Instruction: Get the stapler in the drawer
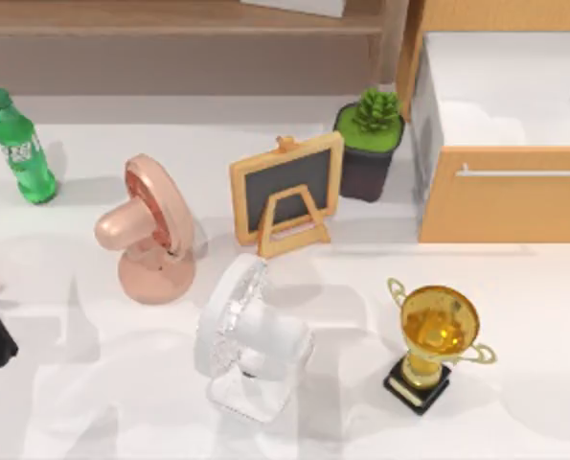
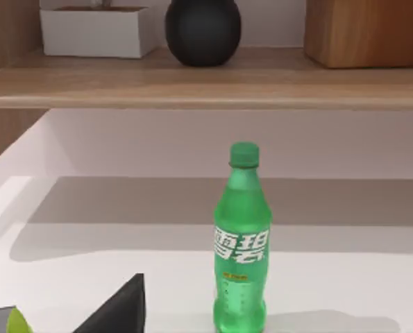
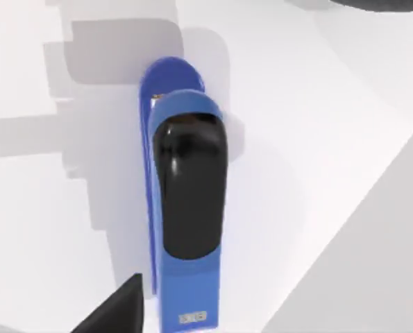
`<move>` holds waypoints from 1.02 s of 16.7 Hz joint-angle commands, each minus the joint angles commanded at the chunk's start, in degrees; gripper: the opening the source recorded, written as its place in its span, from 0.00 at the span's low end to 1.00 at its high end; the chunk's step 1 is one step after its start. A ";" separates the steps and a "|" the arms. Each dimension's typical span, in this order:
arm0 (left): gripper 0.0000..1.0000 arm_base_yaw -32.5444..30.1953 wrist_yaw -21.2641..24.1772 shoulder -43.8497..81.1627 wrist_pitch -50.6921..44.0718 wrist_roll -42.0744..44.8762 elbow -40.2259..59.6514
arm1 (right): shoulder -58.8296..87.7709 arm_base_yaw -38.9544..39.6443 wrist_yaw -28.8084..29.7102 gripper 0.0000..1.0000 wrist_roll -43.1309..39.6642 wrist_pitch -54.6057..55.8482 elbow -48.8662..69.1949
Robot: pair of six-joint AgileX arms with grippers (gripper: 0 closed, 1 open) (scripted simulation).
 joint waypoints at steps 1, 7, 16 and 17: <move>1.00 0.00 0.00 0.00 0.00 0.00 0.00 | 2.26 -0.81 -0.17 1.00 -1.37 -1.22 0.65; 1.00 0.00 0.00 0.00 0.00 0.00 0.00 | 8.72 -2.87 -1.05 1.00 -4.77 -5.46 1.64; 1.00 0.00 0.00 0.00 0.00 0.00 0.00 | 11.12 -2.72 -1.04 1.00 -4.58 -0.14 -1.26; 1.00 0.00 0.00 0.00 0.00 0.00 0.00 | 12.01 -2.73 -1.05 1.00 -4.57 1.68 -2.19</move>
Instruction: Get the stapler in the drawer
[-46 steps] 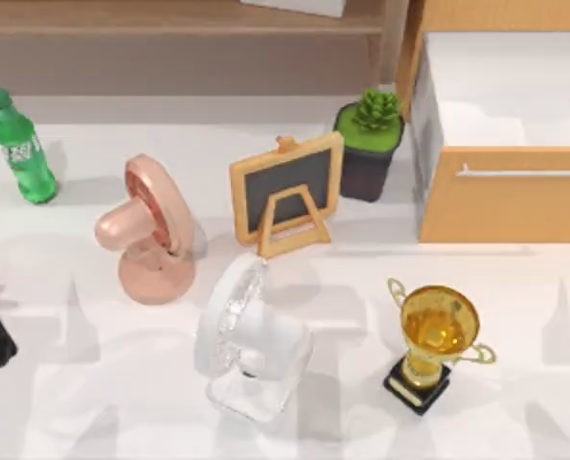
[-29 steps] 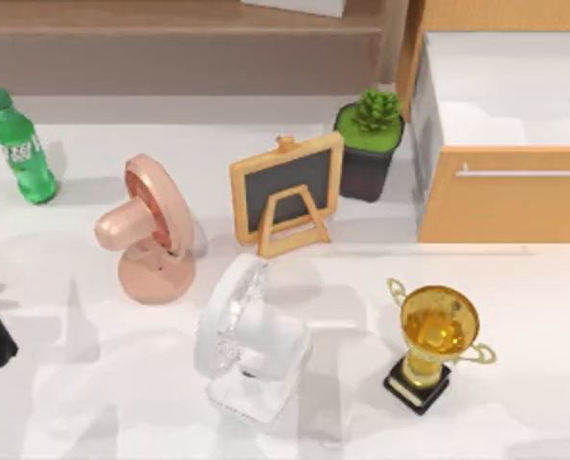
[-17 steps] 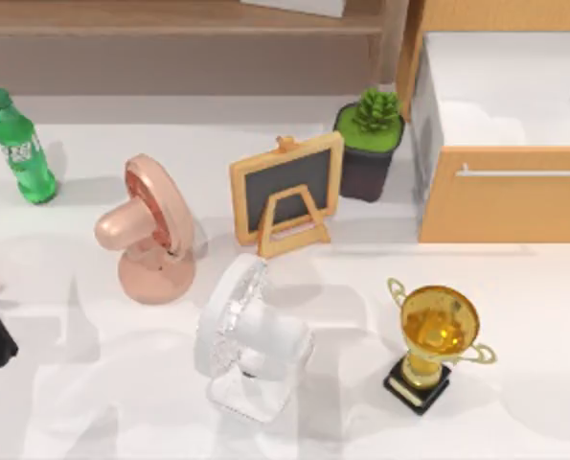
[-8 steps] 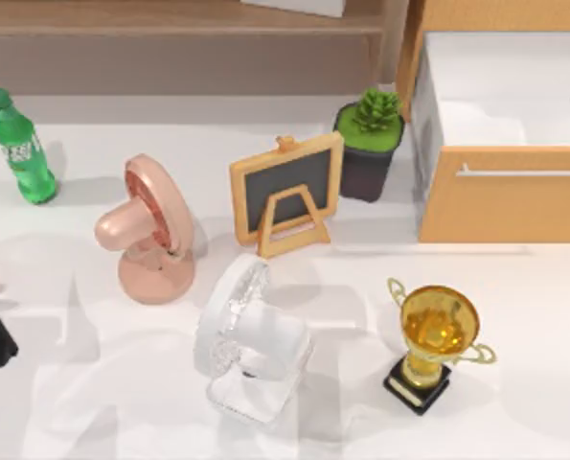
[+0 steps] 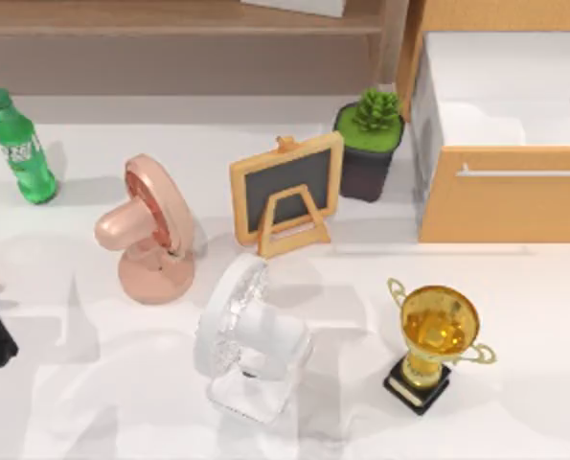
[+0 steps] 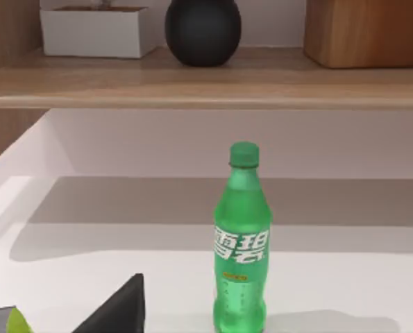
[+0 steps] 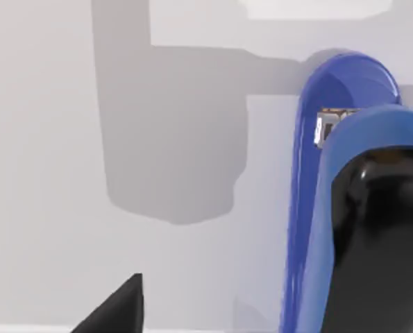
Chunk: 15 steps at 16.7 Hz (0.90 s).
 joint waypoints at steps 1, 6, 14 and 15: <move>1.00 0.00 0.00 0.00 0.00 0.00 0.00 | 0.88 -0.01 0.00 1.00 0.00 1.79 -0.91; 1.00 0.00 0.00 0.00 0.00 0.00 0.00 | 2.61 -0.05 0.00 1.00 -0.02 5.28 -2.68; 1.00 0.00 0.00 0.00 0.00 0.00 0.00 | 2.61 -0.05 0.00 0.55 -0.02 5.28 -2.68; 1.00 0.00 0.00 0.00 0.00 0.00 0.00 | 2.61 -0.05 0.00 0.47 -0.02 5.28 -2.68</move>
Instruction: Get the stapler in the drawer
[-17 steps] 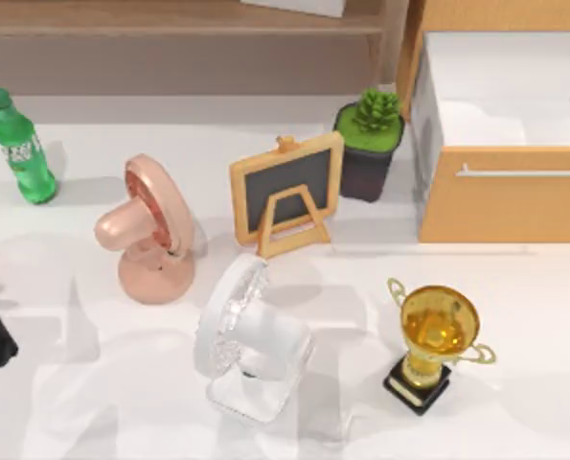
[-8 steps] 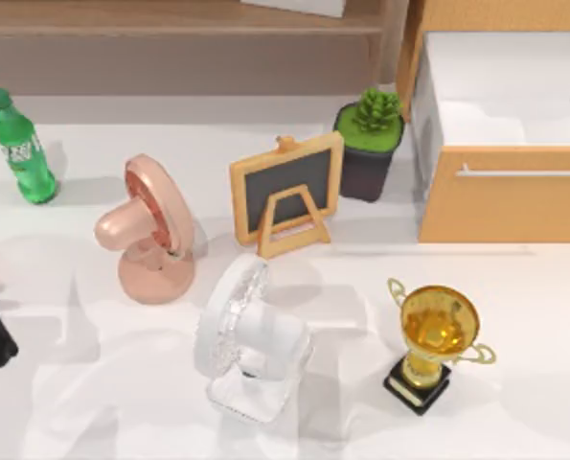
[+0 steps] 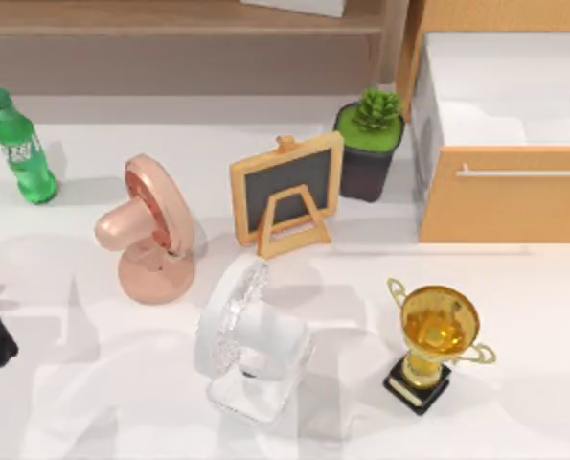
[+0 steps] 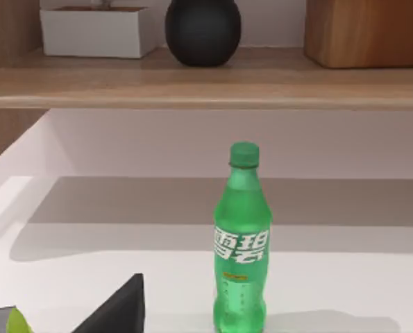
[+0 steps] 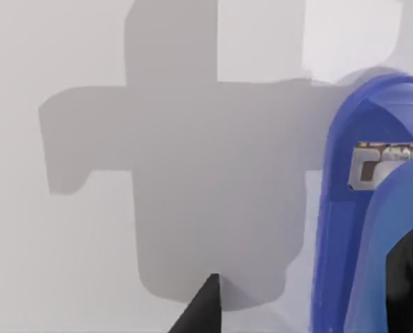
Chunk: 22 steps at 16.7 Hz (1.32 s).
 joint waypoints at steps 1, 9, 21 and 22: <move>1.00 0.00 0.00 0.00 0.00 0.00 0.00 | 0.00 0.00 0.00 0.40 0.00 0.00 0.00; 1.00 0.00 0.00 0.00 0.00 0.00 0.00 | 0.00 0.00 0.00 0.00 0.00 0.00 0.00; 1.00 0.00 0.00 0.00 0.00 0.00 0.00 | -3.24 0.00 -0.01 0.00 -0.04 -6.07 2.99; 1.00 0.00 0.00 0.00 0.00 0.00 0.00 | -3.73 -0.01 -0.01 0.00 -0.05 -7.03 3.46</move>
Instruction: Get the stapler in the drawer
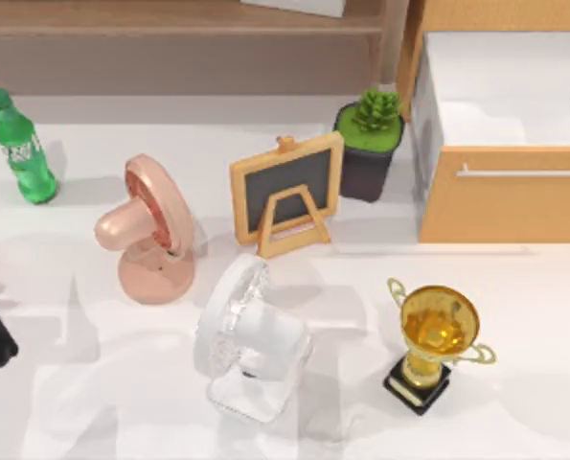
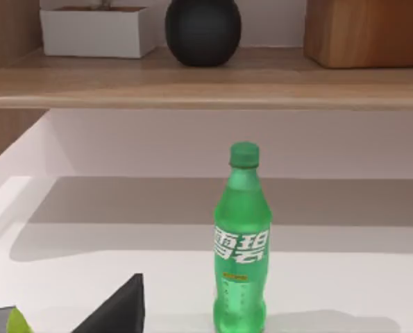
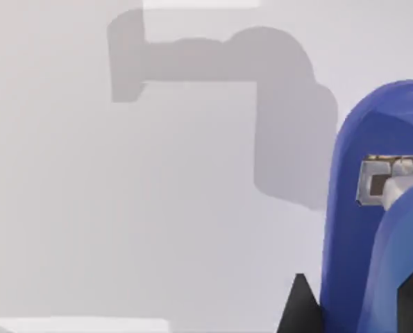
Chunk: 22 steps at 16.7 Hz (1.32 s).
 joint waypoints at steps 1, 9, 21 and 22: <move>1.00 0.00 0.00 0.00 0.00 0.00 0.00 | -0.26 -0.01 0.00 0.00 -0.01 -0.50 0.25; 1.00 0.00 0.00 0.00 0.00 0.00 0.00 | -0.96 0.75 1.23 0.00 5.57 -3.27 5.47; 1.00 0.00 0.00 0.00 0.00 0.00 0.00 | 11.83 37.77 0.39 0.00 53.82 -17.23 46.21; 1.00 0.00 0.00 0.00 0.00 0.00 0.00 | 14.06 41.75 0.16 0.00 58.41 -17.87 49.87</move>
